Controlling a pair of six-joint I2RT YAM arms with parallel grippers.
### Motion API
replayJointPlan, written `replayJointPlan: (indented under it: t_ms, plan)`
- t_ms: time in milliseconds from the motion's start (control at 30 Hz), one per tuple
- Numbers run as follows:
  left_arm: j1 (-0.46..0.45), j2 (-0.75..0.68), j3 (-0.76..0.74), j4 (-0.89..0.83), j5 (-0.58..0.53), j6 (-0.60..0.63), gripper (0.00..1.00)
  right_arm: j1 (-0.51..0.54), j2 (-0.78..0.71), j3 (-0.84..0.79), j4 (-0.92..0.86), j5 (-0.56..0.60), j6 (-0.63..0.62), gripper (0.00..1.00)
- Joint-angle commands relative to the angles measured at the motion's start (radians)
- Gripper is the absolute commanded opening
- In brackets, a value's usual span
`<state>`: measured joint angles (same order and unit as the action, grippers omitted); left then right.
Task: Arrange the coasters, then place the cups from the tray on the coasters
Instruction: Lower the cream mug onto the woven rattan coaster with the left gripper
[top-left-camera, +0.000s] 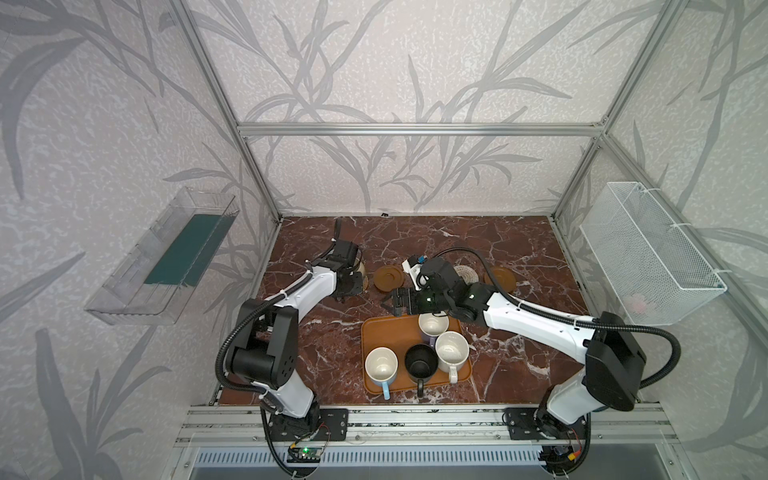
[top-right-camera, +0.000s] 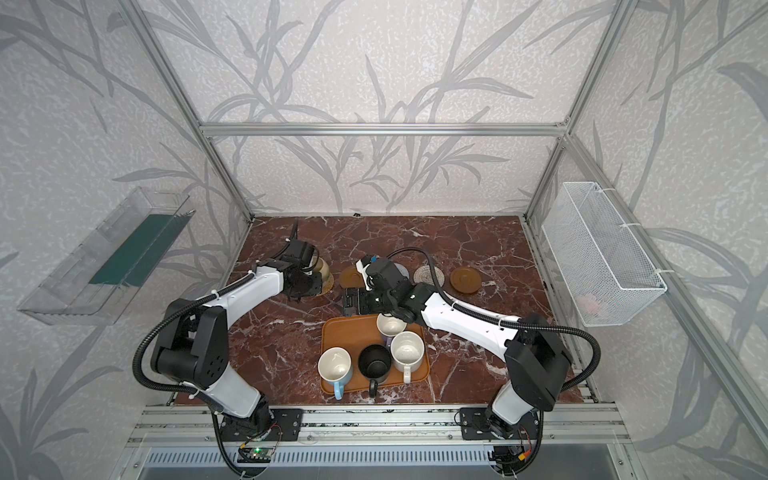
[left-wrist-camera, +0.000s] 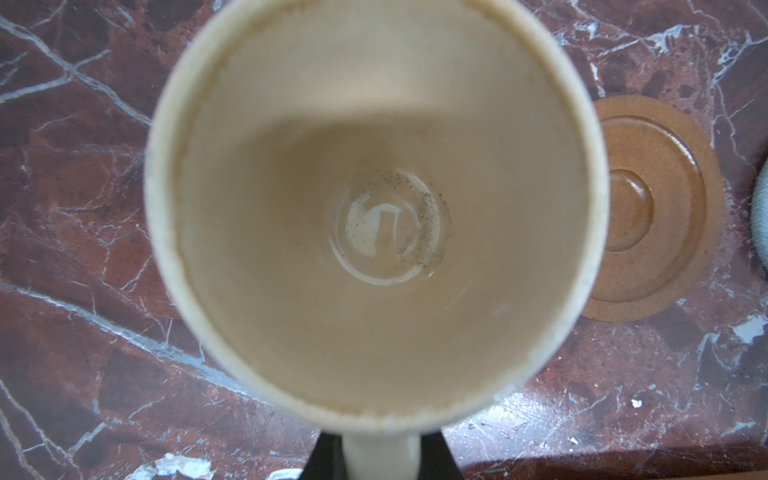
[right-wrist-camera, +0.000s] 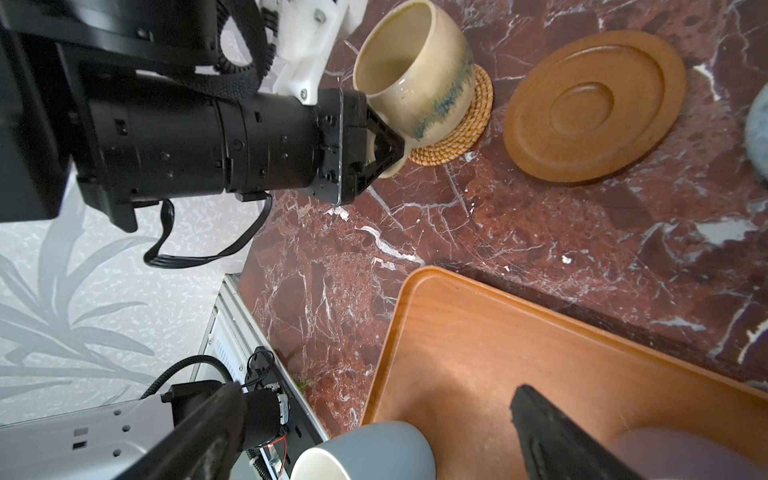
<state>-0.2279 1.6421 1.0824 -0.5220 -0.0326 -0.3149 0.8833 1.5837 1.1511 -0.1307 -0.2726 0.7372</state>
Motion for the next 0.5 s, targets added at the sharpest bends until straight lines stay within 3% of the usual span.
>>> replayJointPlan:
  t_ms: [0, 200, 333, 467]
  plan:
    - [0.001, 0.004, 0.004, 0.015, -0.027, -0.016, 0.03, -0.003, -0.014, -0.015, 0.014, -0.010, 0.008, 0.99]
    - [0.000, 0.008, -0.010, 0.007, 0.001, -0.041, 0.10, -0.003, -0.007, -0.012, 0.015, -0.016, 0.014, 0.99]
    - [-0.001, 0.008, -0.015, -0.006, -0.012, -0.038, 0.22, -0.003, -0.004, -0.010, 0.014, -0.022, 0.015, 0.99]
    - [-0.001, 0.009, -0.013, -0.010, -0.013, -0.044, 0.23, -0.003, -0.002, -0.009, 0.010, -0.025, 0.017, 0.99]
